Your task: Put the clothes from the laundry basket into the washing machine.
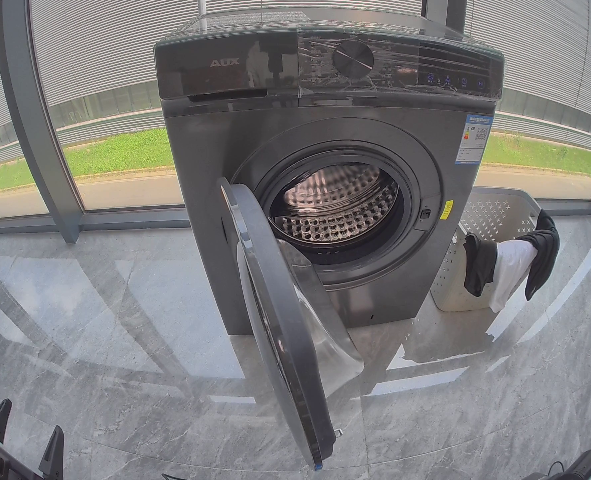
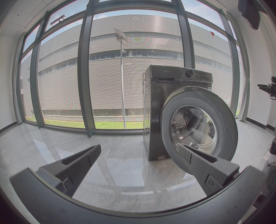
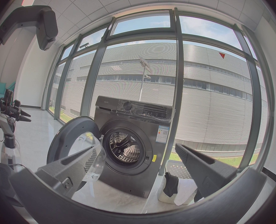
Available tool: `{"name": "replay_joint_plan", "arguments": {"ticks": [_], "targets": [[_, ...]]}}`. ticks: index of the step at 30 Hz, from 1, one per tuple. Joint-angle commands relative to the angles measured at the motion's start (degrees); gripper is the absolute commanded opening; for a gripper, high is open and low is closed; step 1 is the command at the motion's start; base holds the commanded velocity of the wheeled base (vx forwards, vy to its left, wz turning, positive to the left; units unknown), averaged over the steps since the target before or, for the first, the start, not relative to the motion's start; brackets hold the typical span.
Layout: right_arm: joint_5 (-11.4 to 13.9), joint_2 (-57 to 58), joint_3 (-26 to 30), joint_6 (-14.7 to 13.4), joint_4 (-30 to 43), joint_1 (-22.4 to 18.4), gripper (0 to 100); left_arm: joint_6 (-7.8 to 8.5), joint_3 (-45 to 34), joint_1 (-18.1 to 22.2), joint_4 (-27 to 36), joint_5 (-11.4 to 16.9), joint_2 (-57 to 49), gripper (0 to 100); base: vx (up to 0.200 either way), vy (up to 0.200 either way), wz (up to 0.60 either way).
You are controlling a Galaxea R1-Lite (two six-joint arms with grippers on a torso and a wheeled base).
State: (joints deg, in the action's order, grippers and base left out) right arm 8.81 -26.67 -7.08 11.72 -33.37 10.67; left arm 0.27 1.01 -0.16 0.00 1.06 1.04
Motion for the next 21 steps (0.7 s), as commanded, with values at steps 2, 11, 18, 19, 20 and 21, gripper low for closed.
{"name": "replay_joint_plan", "arguments": {"ticks": [2, 11, 18, 19, 20, 21], "targets": [[-0.2, 0.66, 1.02, -0.38, -0.03, 0.06, 100, 0.0, -1.01, -0.02, 0.0, -0.01, -0.95, 100, 0.0, 0.0, 0.0], [-0.73, 1.1, 2.6, -0.55, -0.03, -0.03, 100, 0.0, -1.01, -0.02, 0.18, -0.09, -1.04, 100, 0.0, 0.0, 0.0], [-0.99, 1.1, 2.86, -0.64, -0.03, -0.03, 100, 0.35, -0.92, 0.07, 0.09, -0.09, -1.04, 100, 0.0, 0.0, 0.0], [-0.99, 1.1, 2.86, -0.64, -0.03, -0.03, 100, 1.14, -1.01, 0.07, -0.26, 0.17, -1.04, 100, 0.0, 0.0, 0.0], [-0.99, 1.1, 2.78, -0.64, -0.03, -0.03, 100, 1.93, -1.01, 0.16, -0.62, 0.35, -1.04, 100, 0.0, 0.0, 0.0], [-0.99, 1.1, 2.78, -0.64, -0.03, -0.03, 100, 2.1, -1.01, 0.07, -0.7, 0.52, -1.04, 100, 0.0, 0.0, 0.0]]}}
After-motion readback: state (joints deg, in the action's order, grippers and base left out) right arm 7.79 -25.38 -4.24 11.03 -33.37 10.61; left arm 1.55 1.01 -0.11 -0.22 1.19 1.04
